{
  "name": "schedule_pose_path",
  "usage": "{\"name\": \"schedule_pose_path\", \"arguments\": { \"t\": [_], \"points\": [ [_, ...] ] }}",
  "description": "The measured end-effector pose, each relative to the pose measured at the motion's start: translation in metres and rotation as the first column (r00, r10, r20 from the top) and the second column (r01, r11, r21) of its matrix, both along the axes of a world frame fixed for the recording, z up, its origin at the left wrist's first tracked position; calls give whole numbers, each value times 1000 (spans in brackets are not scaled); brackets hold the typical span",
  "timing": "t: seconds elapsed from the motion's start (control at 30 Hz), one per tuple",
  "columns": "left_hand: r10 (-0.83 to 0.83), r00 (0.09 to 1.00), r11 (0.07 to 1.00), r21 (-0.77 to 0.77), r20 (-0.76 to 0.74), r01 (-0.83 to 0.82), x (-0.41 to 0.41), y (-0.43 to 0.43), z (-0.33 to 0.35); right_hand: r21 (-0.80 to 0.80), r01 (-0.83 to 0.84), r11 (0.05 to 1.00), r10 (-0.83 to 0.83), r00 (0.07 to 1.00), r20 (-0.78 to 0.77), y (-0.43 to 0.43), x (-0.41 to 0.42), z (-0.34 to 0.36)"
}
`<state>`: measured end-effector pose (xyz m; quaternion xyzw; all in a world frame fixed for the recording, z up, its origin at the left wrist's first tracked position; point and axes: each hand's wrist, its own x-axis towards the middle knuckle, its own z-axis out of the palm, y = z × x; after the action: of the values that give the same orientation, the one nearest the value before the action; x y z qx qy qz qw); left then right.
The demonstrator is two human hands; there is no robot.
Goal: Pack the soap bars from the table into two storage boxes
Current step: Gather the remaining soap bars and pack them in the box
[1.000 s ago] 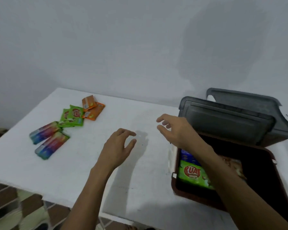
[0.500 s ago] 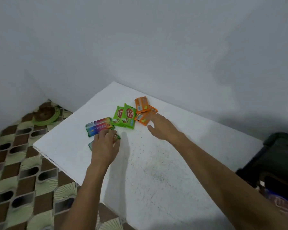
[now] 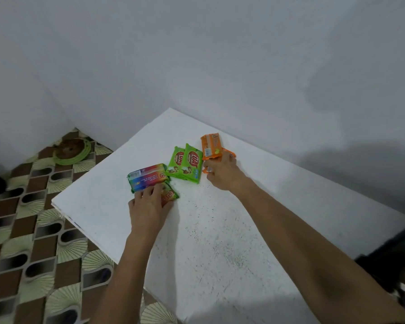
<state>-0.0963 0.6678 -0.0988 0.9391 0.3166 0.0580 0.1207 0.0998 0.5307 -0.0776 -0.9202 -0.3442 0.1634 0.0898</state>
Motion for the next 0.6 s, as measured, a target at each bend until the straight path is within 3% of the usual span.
{"name": "schedule_pose_path", "arguments": {
  "t": [0.27, 0.43, 0.6],
  "points": [
    [-19, 997, 999, -43, -73, 16, 0, -18, 18, -46, -34, 998, 37, 997, 72, -48, -16, 3],
    [-64, 998, 991, -116, 5, 64, 3, -50, 36, 205, -25, 978, 6, 996, 91, -91, -32, 20],
    [-141, 979, 969, -183, 148, 167, 11, -85, 59, 490, 211, 846, -184, 978, -103, -143, -43, 57]
  ]
}}
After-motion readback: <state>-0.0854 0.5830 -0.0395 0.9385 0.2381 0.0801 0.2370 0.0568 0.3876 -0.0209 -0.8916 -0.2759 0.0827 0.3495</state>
